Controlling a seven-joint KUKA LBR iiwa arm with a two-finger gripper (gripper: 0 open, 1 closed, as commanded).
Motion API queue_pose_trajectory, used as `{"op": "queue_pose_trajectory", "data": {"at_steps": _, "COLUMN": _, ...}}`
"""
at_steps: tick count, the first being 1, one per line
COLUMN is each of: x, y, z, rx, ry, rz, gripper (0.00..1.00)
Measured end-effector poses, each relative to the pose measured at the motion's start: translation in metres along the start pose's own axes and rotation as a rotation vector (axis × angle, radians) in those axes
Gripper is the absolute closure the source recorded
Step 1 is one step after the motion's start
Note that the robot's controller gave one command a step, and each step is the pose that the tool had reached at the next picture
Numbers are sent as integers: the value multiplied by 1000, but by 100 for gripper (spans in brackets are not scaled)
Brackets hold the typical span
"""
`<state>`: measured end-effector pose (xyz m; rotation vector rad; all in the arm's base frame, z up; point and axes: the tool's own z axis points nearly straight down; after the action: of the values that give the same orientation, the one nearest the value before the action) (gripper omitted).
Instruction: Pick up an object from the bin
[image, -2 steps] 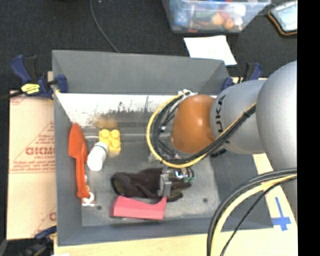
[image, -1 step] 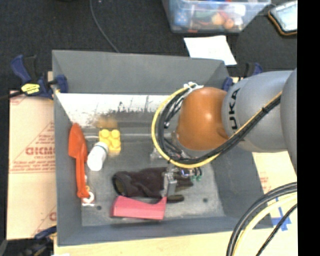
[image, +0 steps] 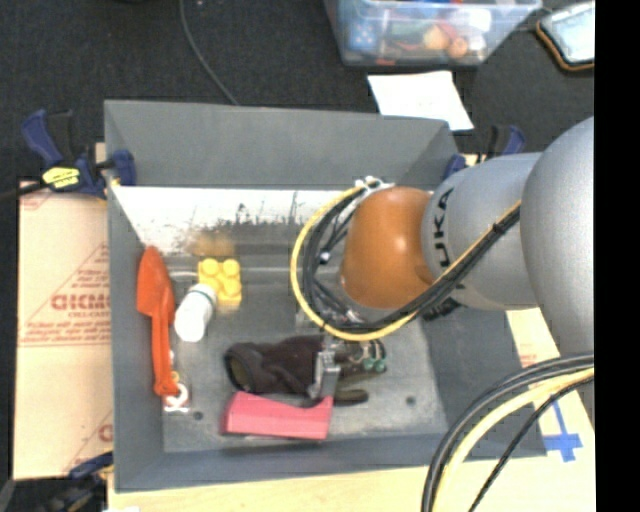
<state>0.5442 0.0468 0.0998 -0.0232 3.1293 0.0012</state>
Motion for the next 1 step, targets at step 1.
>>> {"op": "queue_pose_trajectory", "data": {"at_steps": 1, "x": 4, "y": -17, "z": 26, "rx": -2, "ry": -27, "rz": -63, "gripper": 0}}
